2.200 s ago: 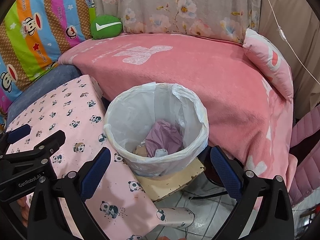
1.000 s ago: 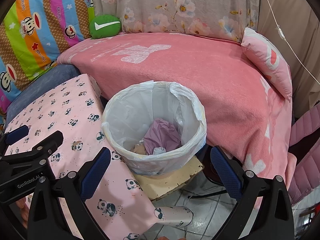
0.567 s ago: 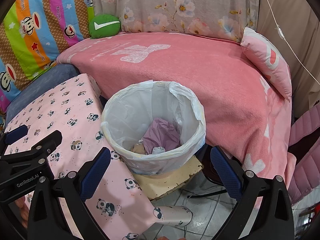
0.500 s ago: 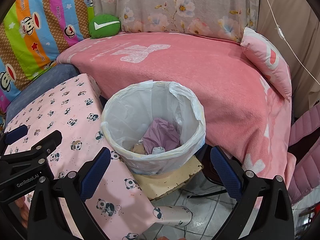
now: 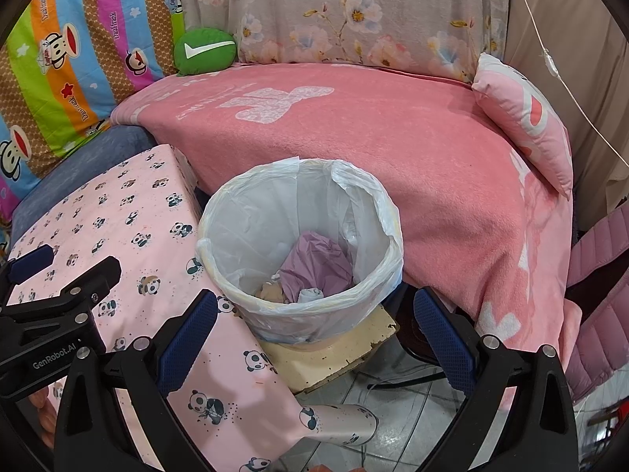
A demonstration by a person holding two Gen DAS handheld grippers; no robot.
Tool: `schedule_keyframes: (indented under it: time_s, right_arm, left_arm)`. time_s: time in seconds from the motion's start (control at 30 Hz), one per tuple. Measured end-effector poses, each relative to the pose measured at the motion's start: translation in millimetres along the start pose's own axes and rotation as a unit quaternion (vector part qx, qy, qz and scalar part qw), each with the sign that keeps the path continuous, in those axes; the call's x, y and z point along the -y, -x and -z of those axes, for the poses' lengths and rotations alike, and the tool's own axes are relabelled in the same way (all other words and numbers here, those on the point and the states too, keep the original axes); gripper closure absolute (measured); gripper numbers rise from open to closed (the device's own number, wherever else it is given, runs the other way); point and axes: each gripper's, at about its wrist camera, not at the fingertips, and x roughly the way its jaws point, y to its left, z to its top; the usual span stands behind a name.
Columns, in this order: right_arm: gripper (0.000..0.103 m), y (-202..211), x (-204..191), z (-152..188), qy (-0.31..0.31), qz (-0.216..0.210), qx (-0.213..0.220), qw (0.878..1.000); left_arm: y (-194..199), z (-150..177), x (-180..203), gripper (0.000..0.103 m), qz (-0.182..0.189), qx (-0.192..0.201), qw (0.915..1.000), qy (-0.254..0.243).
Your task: Collect trash
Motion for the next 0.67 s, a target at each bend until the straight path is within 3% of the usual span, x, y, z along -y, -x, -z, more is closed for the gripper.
schedule_keyframes:
  time_s: [0.67]
  right_arm:
    - [0.004,-0.3,2.2,1.3,-0.002,0.001,0.000,1.000]
  left_arm:
    - [-6.1,1.3,-2.8,0.007,0.001,-0.013,0.9999,0.008]
